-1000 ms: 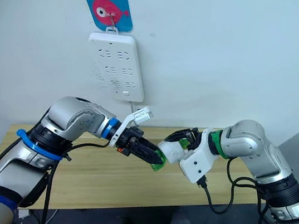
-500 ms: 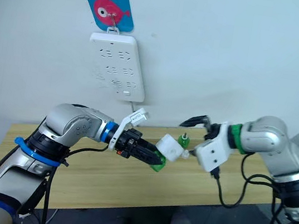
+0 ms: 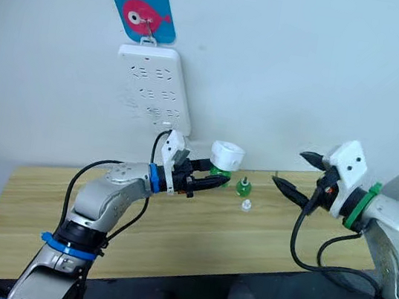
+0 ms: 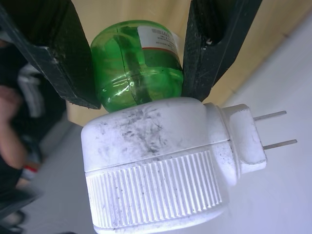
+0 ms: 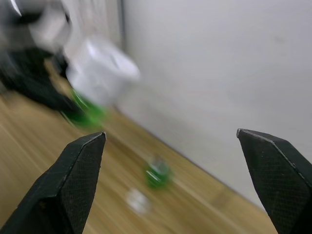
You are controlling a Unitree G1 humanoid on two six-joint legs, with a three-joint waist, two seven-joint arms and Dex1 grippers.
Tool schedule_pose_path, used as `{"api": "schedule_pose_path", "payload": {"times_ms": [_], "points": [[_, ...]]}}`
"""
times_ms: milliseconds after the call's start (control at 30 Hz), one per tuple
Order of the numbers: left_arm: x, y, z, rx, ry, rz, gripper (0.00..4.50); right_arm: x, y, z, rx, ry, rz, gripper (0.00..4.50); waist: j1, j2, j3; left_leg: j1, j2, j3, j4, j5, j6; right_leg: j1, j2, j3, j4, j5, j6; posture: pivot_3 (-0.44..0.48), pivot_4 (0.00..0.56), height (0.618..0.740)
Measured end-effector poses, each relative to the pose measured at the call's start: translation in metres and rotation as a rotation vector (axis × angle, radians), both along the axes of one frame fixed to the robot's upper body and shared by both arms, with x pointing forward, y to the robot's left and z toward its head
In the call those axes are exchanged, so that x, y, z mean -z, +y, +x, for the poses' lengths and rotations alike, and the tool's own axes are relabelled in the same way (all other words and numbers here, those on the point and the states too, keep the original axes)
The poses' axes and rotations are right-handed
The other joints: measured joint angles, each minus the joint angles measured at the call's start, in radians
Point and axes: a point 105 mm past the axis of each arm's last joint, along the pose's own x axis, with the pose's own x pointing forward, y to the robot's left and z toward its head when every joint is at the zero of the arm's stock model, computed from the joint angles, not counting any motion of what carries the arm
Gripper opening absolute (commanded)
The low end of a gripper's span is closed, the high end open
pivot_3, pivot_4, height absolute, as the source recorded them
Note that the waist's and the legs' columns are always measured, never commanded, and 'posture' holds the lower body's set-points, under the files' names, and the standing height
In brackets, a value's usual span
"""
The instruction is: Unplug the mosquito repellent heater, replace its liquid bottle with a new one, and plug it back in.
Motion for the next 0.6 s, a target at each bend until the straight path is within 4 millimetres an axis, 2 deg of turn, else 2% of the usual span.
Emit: {"api": "schedule_pose_path", "payload": {"times_ms": [100, 200, 267, 367, 600], "points": [[-0.001, -0.008, -0.003, 0.002, -0.049, -0.026, 2.27, -0.001, 0.023, -0.009, -0.030, 0.059, 0.122, 4.50, 0.000, 0.000, 0.000, 0.000, -0.001, 0.000, 0.000, 0.000, 0.000, 0.000, 0.000, 0.000, 0.000, 0.000, 0.000, -0.262, 0.211, 0.734], [-0.008, -0.008, -0.003, -0.008, -0.113, -0.033, 2.27, -0.004, 0.034, -0.006, 0.010, 0.063, 0.173, 4.50, 0.001, 0.000, 0.000, 0.000, -0.001, 0.000, 0.000, 0.000, 0.000, 0.000, 0.000, 0.000, 0.000, 0.000, 0.000, -0.255, 0.210, 0.734], [-0.013, -0.011, -0.004, -0.005, -0.150, -0.055, 2.27, 0.002, 0.045, -0.002, 0.033, 0.091, 0.205, 4.50, 0.000, 0.000, 0.000, 0.000, -0.001, 0.000, 0.000, 0.000, 0.000, 0.000, 0.000, 0.000, 0.000, 0.000, 0.000, -0.252, 0.209, 0.734], [-0.016, -0.015, -0.005, 0.007, -0.171, -0.068, 2.27, 0.004, 0.052, 0.001, 0.045, 0.102, 0.206, 4.50, -0.001, 0.000, 0.000, 0.000, -0.001, 0.000, 0.000, 0.000, 0.000, 0.000, 0.000, 0.000, -0.001, 0.000, 0.000, -0.252, 0.209, 0.734], [-0.019, -0.016, -0.007, 0.027, -0.206, -0.057, 2.27, 0.003, 0.055, 0.010, 0.070, 0.100, 0.205, 4.50, -0.002, 0.000, 0.000, 0.000, -0.001, -0.001, -0.001, 0.000, 0.000, 0.000, 0.000, -0.001, -0.001, 0.000, 0.000, -0.252, 0.206, 0.734]]}}
